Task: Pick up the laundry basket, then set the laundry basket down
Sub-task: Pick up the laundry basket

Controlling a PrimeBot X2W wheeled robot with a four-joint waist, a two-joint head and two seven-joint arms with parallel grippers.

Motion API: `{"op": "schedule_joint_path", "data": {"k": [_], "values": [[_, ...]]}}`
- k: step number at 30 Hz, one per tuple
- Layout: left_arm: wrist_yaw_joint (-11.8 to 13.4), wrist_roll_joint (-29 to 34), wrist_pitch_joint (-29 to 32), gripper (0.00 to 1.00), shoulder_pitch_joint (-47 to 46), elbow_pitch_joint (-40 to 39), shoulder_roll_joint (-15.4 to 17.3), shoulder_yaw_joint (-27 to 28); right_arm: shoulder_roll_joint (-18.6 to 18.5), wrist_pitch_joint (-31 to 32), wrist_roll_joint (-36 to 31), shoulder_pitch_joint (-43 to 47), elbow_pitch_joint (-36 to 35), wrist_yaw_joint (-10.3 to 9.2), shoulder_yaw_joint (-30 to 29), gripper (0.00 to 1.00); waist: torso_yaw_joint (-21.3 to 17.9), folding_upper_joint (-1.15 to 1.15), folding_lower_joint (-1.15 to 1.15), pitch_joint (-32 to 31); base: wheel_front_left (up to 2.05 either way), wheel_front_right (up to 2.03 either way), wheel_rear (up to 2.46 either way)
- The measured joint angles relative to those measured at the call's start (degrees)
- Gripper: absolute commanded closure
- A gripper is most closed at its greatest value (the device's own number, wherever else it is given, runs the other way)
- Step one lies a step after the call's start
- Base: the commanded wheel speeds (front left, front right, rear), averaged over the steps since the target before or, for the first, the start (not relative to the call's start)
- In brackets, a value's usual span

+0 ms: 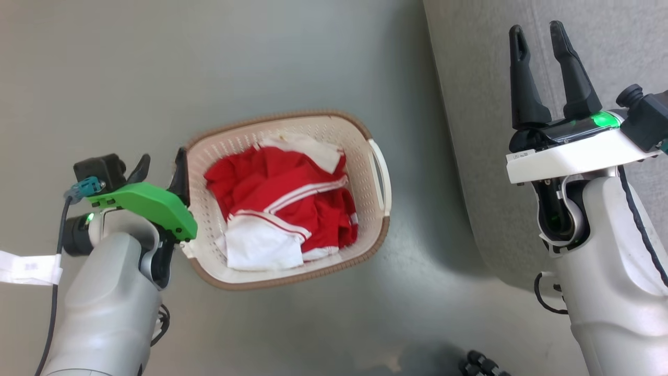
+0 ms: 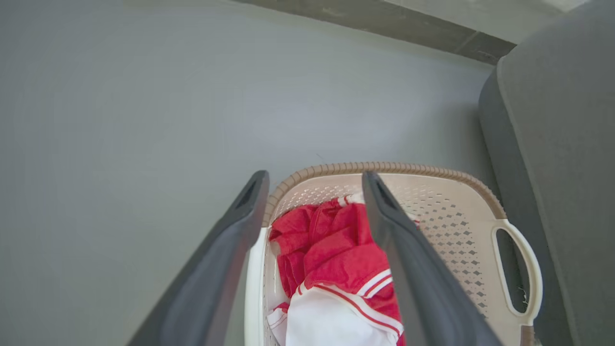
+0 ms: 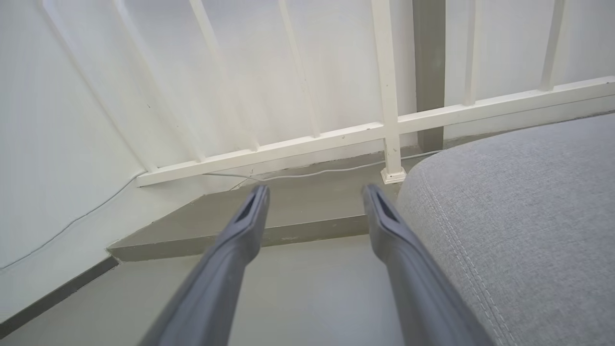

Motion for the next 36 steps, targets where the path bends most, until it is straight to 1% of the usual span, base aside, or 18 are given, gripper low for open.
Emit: {"op": "schedule_joint_path", "data": {"k": [5, 10, 11, 15, 19, 26, 33, 36], "values": [[-0.01, 0.00, -0.48, 0.00, 0.87, -3.83, -0.03, -1.01, -0.19, 0.00, 0.00, 0.51, 0.47, 0.00, -0.77, 0.00, 1.17, 0.00, 0.00, -3.90, 0.00, 0.00, 0.00], [-0.02, 0.00, -0.48, 0.00, 3.19, -8.02, -0.10, -0.96, -1.14, 0.00, 0.08, 3.06, 1.21, 0.00, -2.09, 0.00, 2.56, 0.00, 0.00, -7.88, 0.00, 0.00, 0.00], [-0.02, 0.36, -0.47, 0.00, 4.16, -11.33, 0.10, 0.18, -1.21, 0.00, 0.21, 4.09, 1.62, 0.00, -2.35, 0.00, 3.16, 0.00, 0.00, -9.49, 0.00, 0.00, 0.00], [-0.02, 2.14, -0.47, 0.00, 5.26, -17.83, 0.68, 1.89, -1.31, 0.01, 0.35, 6.42, 2.72, 0.00, -2.71, 0.00, 4.36, 0.00, 0.00, -12.73, 0.00, 0.00, 0.00], [-0.02, 4.79, -0.47, 0.00, 8.70, -21.85, 0.82, 3.37, -1.58, 0.00, 0.38, 8.72, 3.08, 0.00, -3.43, 0.00, 5.55, 0.00, 0.00, -16.03, 0.00, 0.00, 0.00], [0.03, 7.56, -0.47, 0.00, 14.98, -30.29, 1.07, 7.45, -1.98, 0.00, 0.24, 11.91, 2.96, 0.00, -4.14, 0.00, 7.33, 0.00, 0.00, -21.88, 0.00, 0.00, 0.00], [0.74, 9.39, -0.47, 0.00, 22.37, -34.93, 1.09, 9.06, -1.82, 0.01, -0.26, 15.08, 2.08, 0.00, -5.76, 0.00, 8.35, 0.00, 0.00, -27.25, 0.00, 0.00, 0.00], [0.89, 10.65, -0.47, 0.00, 23.58, -37.09, 0.88, 9.65, -1.88, 0.00, -0.51, 15.73, 1.68, 0.00, -5.67, 0.00, 8.59, 0.00, 0.00, -28.77, 0.00, 0.00, 0.00]]}}
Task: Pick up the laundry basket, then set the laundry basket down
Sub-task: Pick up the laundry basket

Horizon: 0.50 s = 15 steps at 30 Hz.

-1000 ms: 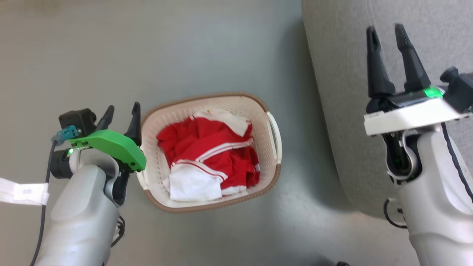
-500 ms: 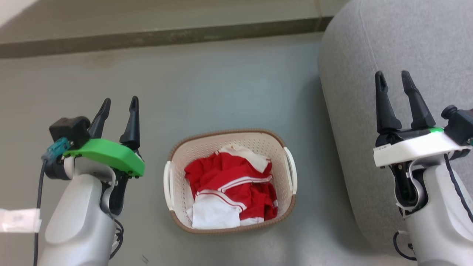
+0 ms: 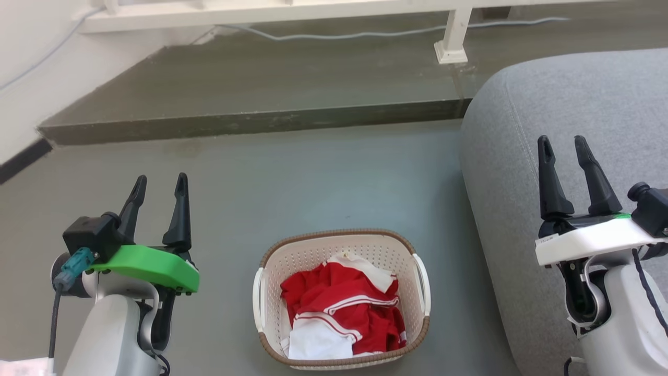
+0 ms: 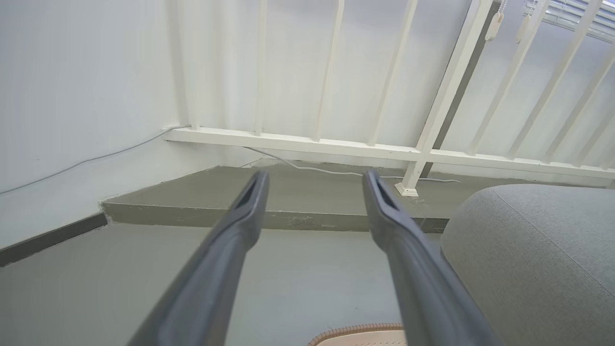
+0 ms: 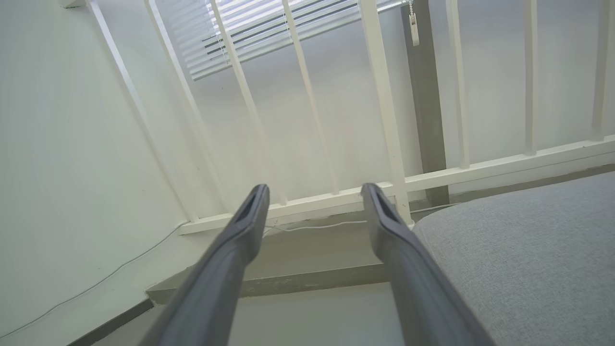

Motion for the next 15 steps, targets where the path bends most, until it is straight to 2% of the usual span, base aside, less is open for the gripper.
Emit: {"op": "schedule_joint_path", "data": {"k": [15], "values": [[0.34, 2.57, 0.00, 0.00, 5.82, -6.67, -1.15, 1.49, 0.10, 0.01, -1.31, 2.06, -1.10, 0.00, -0.22, 0.00, -0.44, 0.00, 0.00, -1.75, 0.00, 0.00, 0.00]]}}
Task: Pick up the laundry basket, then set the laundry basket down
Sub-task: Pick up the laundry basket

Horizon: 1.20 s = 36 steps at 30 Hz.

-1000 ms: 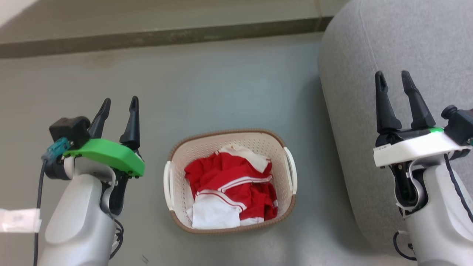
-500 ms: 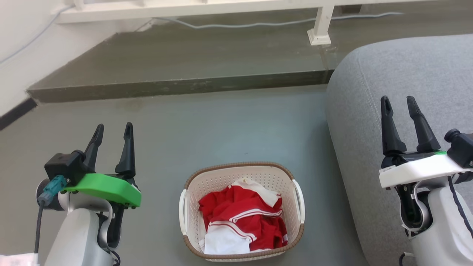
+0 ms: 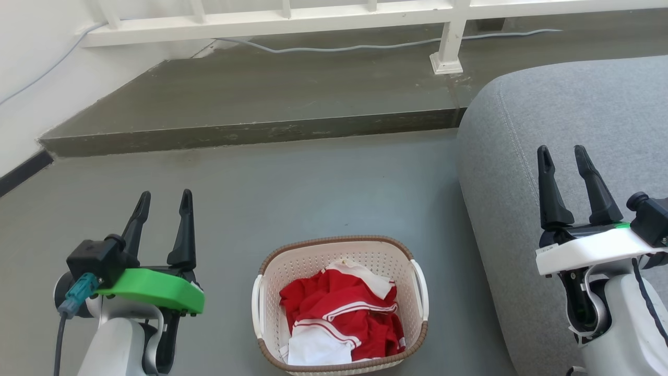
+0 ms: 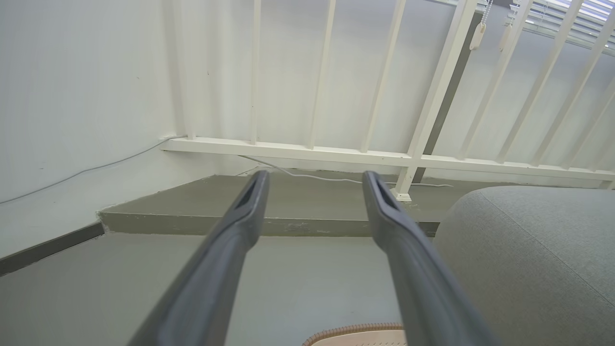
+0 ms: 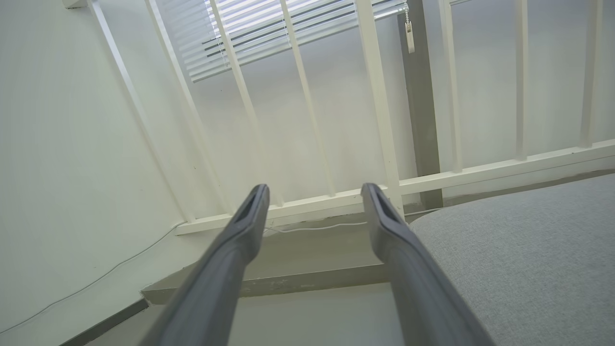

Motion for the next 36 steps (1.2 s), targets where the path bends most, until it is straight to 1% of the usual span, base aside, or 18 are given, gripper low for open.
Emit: {"op": "schedule_joint_path", "data": {"k": [6, 27, 36], "values": [[0.00, 1.51, 0.00, 0.00, 1.12, -1.44, -0.29, 0.44, 0.03, 0.00, -0.19, 0.70, -0.25, 0.00, 0.00, 0.00, -0.10, 0.00, 0.00, -0.02, 0.00, 0.00, 0.00], [0.00, 2.13, 0.00, 0.00, 2.91, -3.63, -1.32, 1.54, 0.52, 0.00, -0.38, 0.98, -0.53, 0.00, 0.30, 0.00, -0.46, 0.00, 0.00, 0.98, 0.00, 0.00, 0.00], [0.00, 3.02, 0.00, 0.00, 2.91, -4.09, -1.51, 0.22, 0.52, 0.00, -0.38, 0.97, -0.64, 0.00, 1.88, 0.00, -0.47, 0.00, 0.00, 3.49, 0.00, 0.00, 0.00]]}}
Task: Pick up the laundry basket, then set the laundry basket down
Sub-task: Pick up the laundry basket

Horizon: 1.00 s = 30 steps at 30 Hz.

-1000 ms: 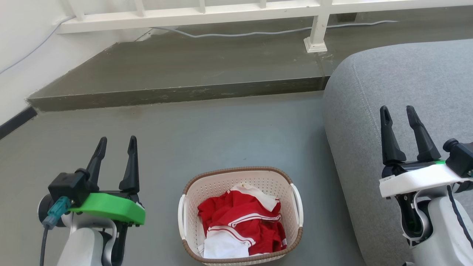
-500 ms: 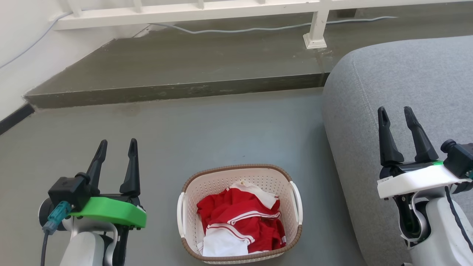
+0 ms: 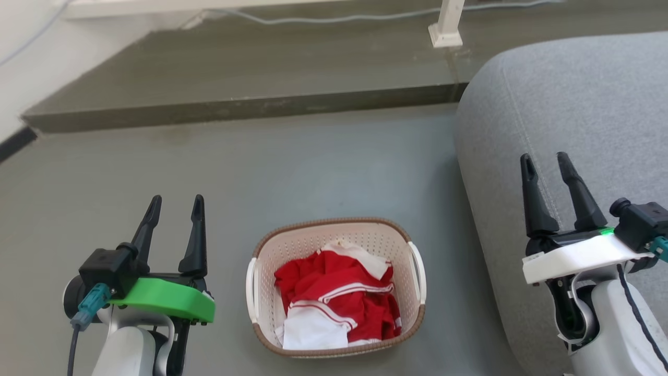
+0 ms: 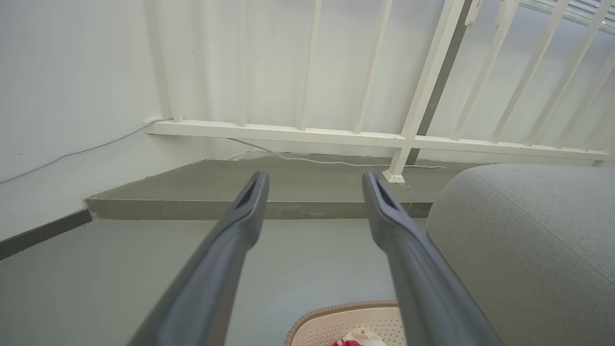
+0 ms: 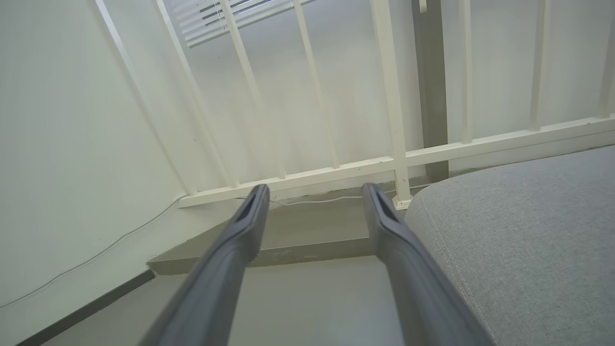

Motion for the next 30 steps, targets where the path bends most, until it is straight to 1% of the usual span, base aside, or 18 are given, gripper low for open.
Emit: {"op": "schedule_joint_path", "data": {"k": [4, 12, 14, 16, 19, 22, 28, 30], "values": [[0.00, 0.01, -0.01, 0.00, -0.20, 0.57, -0.02, -0.51, 0.30, 0.00, 0.64, -0.14, 1.18, 0.00, 0.94, 0.00, -0.03, 0.00, 0.00, 2.16, 0.00, 0.00, 0.00], [-0.01, -0.03, 0.00, 0.00, -3.17, 6.10, -0.09, -1.79, 0.42, 0.00, 2.19, -2.90, 5.08, 0.00, 1.99, 0.00, -0.11, 0.00, 0.00, 7.72, 0.00, 0.00, 0.00], [-0.02, 0.93, 0.01, 0.00, -4.41, 7.16, 0.12, -2.53, 0.42, 0.00, 2.19, -4.00, 6.27, 0.00, 2.63, 0.00, -0.13, 0.00, 0.00, 9.24, 0.00, 0.00, 0.00], [-0.09, 1.55, 0.12, 0.00, -5.69, 8.36, 0.11, -2.91, 0.38, -0.01, 2.20, -5.07, 7.76, 0.00, 3.19, 0.00, -0.16, 0.00, 0.00, 10.81, 0.00, 0.00, 0.00], [-0.11, 1.83, 0.38, 0.00, -8.54, 11.04, 0.19, -3.36, 0.37, 0.01, 3.01, -7.26, 11.87, 0.00, 3.70, 0.00, -0.20, 0.00, 0.01, 14.02, 0.00, 0.00, 0.00], [-0.27, 1.83, 0.86, 0.00, -11.34, 13.26, 0.18, -3.70, 0.40, 0.01, 4.35, -8.91, 14.28, 0.00, 3.88, 0.00, -0.21, 0.00, 0.01, 16.45, 0.00, 0.00, 0.00], [-0.59, 1.79, 2.80, 0.00, -16.31, 18.82, 0.15, -4.57, 0.35, 0.42, 4.56, -14.01, 19.46, 0.00, 5.21, 0.00, -0.14, 0.00, 0.01, 21.37, 0.00, 0.00, 0.00], [-0.60, 0.35, 3.04, 0.00, -17.90, 20.46, -0.08, -4.03, 0.25, 0.60, 4.60, -15.40, 21.26, 0.00, 5.57, 0.00, -0.08, 0.00, 0.01, 23.03, 0.00, 0.00, 0.00]]}}
